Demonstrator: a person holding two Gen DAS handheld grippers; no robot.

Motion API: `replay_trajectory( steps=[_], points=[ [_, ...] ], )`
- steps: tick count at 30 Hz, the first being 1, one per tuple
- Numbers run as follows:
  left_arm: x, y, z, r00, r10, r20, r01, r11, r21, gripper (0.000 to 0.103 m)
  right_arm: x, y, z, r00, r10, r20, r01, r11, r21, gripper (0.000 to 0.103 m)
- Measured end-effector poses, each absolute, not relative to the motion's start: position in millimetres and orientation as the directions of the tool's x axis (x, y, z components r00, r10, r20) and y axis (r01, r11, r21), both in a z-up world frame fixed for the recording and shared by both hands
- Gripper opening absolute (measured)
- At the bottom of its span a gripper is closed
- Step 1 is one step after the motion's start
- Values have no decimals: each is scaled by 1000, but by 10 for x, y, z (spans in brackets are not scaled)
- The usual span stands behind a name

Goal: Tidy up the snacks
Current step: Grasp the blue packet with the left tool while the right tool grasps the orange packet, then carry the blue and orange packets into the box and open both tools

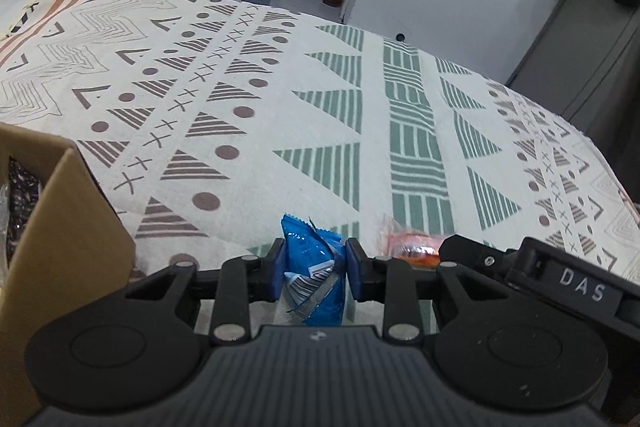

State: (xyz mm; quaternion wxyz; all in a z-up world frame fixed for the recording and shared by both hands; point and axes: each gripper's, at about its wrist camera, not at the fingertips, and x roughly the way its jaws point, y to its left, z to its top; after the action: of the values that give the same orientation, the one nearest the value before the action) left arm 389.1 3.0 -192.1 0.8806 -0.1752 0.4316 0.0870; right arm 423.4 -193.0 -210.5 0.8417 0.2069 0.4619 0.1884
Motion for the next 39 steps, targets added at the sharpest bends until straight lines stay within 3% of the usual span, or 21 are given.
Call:
replay_trajectory(
  steps=[10,13,17,24,39],
  points=[
    [3920,193,-1969,611,-8,-791,-332,905,-266,30,4301,-1682,-2133,513,504,-695,-195,857,478,78],
    [3923,222,-1981,610,-10,-792,-336,902,-270,30,4311,-1634,-2149,511,505,-696,-211,858,467,66],
    [3915,256,-1989,607,-10,-795,-346,897,-275,30,4328,-1641,-2177,506,495,-706,-205,864,459,38],
    [3865,227,-1905,611,-5,-792,-342,900,-269,30,4327,-1735,-2146,503,513,-696,-177,849,498,23],
    [3602,142,-1522,641,44,-767,-345,908,-236,30,4059,-1829,-1700,547,557,-625,-235,819,524,17]
  ],
)
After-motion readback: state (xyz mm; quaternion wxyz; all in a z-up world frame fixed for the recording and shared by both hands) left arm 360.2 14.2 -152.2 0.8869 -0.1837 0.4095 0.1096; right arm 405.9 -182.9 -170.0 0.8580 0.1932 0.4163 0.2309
